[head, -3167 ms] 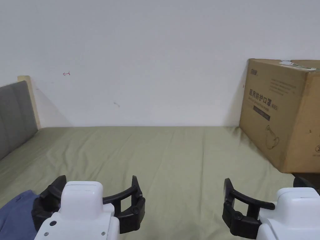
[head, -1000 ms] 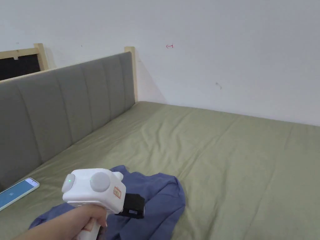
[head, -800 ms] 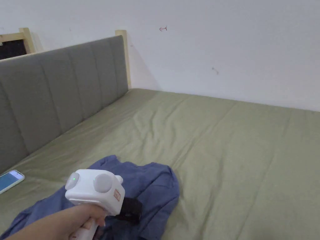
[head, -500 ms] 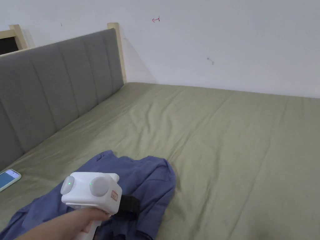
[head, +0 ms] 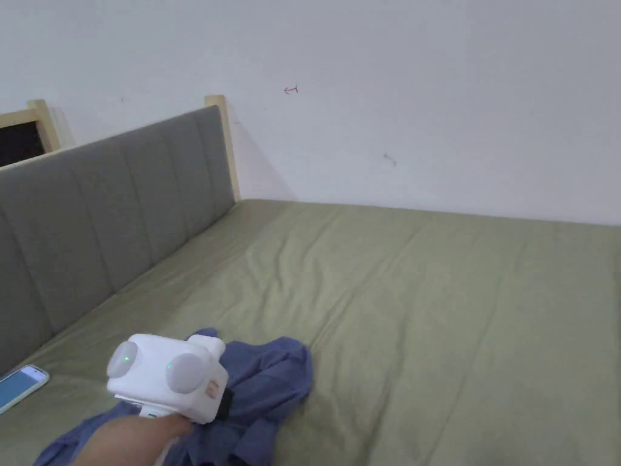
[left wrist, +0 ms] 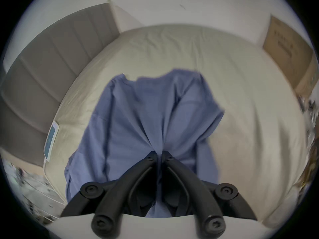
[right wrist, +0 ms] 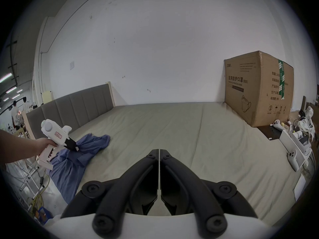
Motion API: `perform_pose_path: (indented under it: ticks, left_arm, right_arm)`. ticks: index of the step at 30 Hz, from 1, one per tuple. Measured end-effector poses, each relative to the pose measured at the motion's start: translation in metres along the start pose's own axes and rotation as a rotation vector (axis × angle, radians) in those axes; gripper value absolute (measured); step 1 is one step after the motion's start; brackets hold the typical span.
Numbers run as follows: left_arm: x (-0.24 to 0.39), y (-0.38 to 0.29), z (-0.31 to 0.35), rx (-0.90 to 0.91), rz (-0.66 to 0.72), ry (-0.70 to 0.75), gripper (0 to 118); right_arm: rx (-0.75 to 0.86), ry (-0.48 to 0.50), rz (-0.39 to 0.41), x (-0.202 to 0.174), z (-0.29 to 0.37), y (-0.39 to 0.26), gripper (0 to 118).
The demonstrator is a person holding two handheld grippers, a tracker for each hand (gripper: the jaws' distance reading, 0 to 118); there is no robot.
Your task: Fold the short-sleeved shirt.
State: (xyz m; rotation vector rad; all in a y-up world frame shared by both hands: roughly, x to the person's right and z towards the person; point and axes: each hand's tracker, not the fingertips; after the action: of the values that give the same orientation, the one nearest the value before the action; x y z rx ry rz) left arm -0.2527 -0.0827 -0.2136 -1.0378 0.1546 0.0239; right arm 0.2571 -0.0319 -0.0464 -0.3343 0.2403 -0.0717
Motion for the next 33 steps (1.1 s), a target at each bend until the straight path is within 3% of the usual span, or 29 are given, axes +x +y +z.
perform_pose_path:
  ticks: [3, 8, 12, 18, 22, 27, 33]
  left_arm:
    - [-0.025, 0.006, 0.052, 0.091, 0.106, -0.032, 6]
    - [-0.023, 0.017, 0.156, 0.240, 0.023, -0.055, 6]
    - [0.023, 0.030, 0.261, 0.457, -0.058, -0.161, 6]
    - [0.120, 0.059, 0.353, 0.551, -0.140, -0.350, 6]
    - [0.192, 0.071, 0.352, 0.460, -0.162, -0.509, 6]
    - [0.293, 0.055, 0.276, 0.311, -0.221, -0.740, 6]
    - [0.394, -0.006, 0.109, 0.059, -0.267, -0.620, 6]
  right_arm:
    - [0.037, -0.010, -0.002, 0.007, 0.017, 0.008, 4]
    - [0.087, -0.025, -0.018, 0.018, 0.044, 0.015, 4]
    - [0.102, -0.031, -0.051, 0.027, 0.060, 0.017, 4]
    - [0.142, -0.050, -0.101, 0.044, 0.085, 0.026, 4]
    - [0.174, -0.082, -0.111, 0.059, 0.099, 0.028, 4]
    - [0.177, -0.137, -0.138, 0.082, 0.108, 0.020, 4]
    - [0.119, -0.197, -0.165, 0.107, 0.104, -0.001, 4]
